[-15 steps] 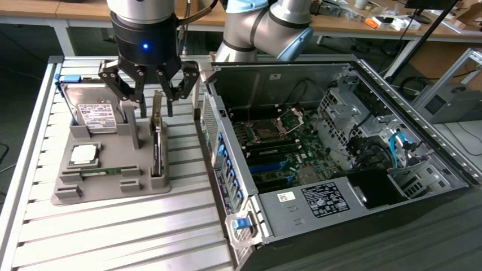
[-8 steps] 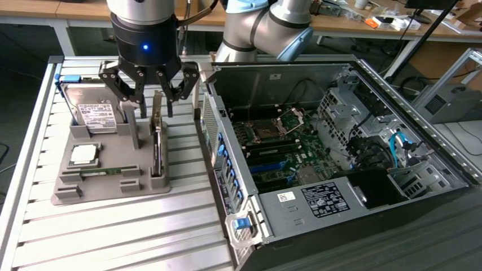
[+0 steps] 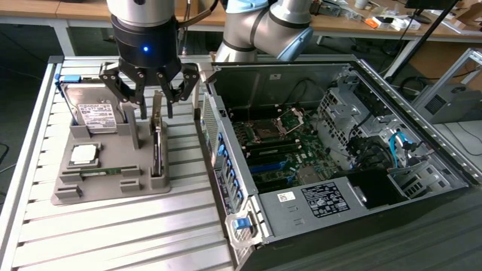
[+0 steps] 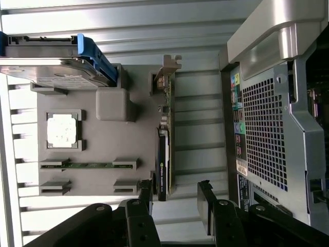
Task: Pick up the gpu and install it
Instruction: 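Pick up the gpu and move the gpu toward the slot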
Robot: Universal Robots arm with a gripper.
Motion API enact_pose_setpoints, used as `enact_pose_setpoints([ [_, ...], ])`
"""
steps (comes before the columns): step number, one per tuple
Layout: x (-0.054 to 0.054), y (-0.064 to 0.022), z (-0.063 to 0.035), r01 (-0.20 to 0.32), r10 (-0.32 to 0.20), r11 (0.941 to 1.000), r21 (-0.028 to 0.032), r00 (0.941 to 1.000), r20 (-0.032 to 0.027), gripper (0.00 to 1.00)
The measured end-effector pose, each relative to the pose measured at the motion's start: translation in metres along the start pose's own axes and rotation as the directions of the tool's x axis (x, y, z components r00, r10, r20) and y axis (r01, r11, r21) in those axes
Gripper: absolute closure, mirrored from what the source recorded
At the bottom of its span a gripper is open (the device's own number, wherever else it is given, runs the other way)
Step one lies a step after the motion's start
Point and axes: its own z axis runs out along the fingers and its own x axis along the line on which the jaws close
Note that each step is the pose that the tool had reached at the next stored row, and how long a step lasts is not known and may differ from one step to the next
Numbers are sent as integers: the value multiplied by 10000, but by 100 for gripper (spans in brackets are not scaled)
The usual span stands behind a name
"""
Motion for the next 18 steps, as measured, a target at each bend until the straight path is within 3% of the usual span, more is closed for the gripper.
enact_pose_setpoints([
  [18,1,-2,48,0,0,10000,0,10000,-1,52],
])
